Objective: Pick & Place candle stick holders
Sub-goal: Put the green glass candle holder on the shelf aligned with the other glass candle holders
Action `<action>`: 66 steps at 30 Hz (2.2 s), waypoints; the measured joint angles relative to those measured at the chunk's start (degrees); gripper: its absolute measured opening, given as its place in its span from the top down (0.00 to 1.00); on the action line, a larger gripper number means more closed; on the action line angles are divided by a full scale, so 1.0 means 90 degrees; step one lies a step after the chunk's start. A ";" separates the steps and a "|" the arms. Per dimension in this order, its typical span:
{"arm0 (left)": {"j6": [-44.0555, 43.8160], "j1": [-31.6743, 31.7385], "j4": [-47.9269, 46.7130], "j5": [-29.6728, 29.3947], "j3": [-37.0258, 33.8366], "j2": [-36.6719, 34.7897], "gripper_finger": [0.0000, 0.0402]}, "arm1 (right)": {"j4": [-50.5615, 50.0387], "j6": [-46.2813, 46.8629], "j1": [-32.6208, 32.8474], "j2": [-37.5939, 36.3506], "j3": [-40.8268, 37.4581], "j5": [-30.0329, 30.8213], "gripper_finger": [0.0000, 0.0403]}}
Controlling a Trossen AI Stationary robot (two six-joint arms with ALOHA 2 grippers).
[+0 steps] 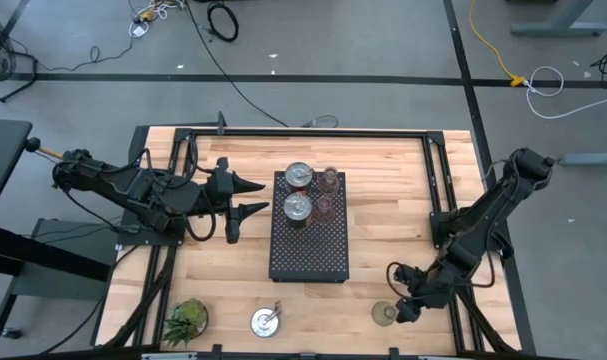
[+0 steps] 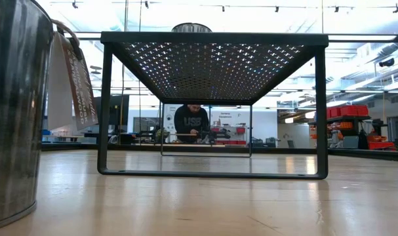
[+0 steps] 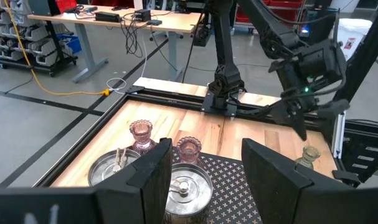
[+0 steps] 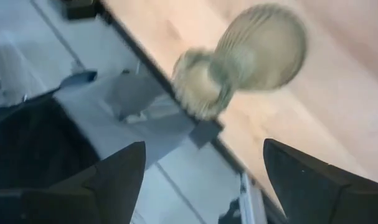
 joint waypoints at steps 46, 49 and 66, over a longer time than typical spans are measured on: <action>0.0002 0.0002 -0.0004 0.0002 0.0000 0.0000 0.51 | 0.0571 0.0141 -0.0469 0.0719 -0.0002 0.0117 0.20; 0.0002 0.0002 -0.0005 0.0002 0.0000 0.0000 0.51 | 0.0571 0.0173 -0.0469 0.0719 -0.0002 0.0117 0.20; 0.0058 0.0002 -0.0005 0.0000 0.0000 0.0000 0.51 | -0.0187 0.0186 -0.0491 0.0722 0.0517 -0.0012 0.34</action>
